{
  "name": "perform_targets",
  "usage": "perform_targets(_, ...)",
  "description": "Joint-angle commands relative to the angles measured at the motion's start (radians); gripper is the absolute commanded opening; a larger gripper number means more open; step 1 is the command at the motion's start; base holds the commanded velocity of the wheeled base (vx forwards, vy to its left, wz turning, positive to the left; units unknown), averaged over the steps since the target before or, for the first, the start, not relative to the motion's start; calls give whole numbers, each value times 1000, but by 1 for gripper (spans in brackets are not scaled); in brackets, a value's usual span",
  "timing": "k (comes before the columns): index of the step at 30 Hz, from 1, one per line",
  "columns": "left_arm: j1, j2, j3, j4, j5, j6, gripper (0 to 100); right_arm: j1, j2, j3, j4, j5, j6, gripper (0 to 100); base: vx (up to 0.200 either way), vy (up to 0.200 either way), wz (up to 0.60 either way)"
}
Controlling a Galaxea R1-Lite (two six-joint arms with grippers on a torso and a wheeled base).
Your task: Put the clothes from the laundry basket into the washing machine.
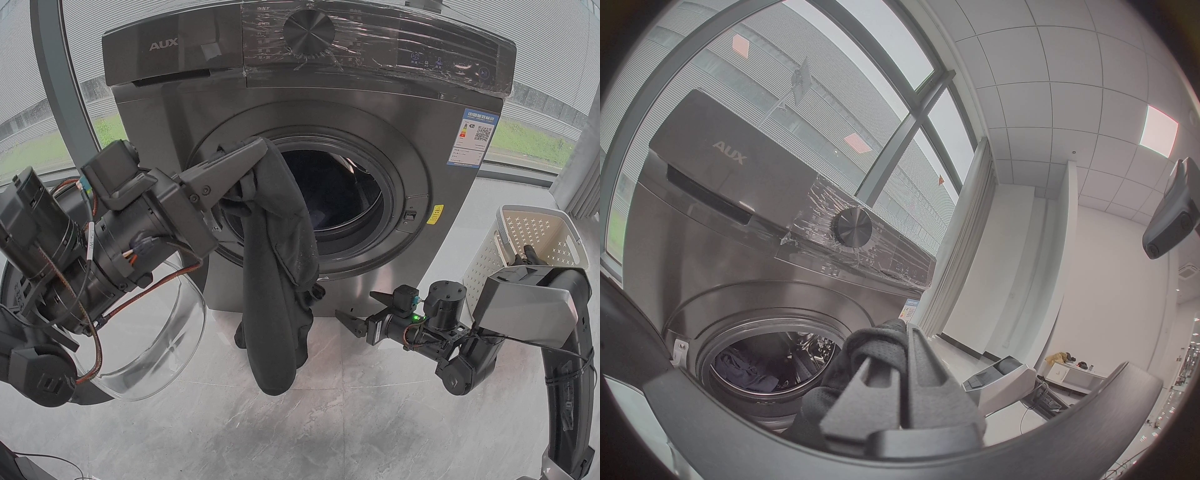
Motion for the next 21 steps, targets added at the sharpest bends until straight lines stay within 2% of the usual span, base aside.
perform_targets(1,-3,4,-2,-1,0,-1,0,23,45,-13,2,25,-3,100,0,0,0)
perform_targets(8,-4,10,-5,-1,0,-1,0,58,82,-118,26,37,-4,100,0,0,0)
perform_targets(15,-4,10,-3,-1,2,-1,0,81,114,-197,48,71,3,100,0,0,0)
perform_targets(21,-3,10,-2,-1,3,1,0,79,176,-335,43,111,10,100,0,0,0)
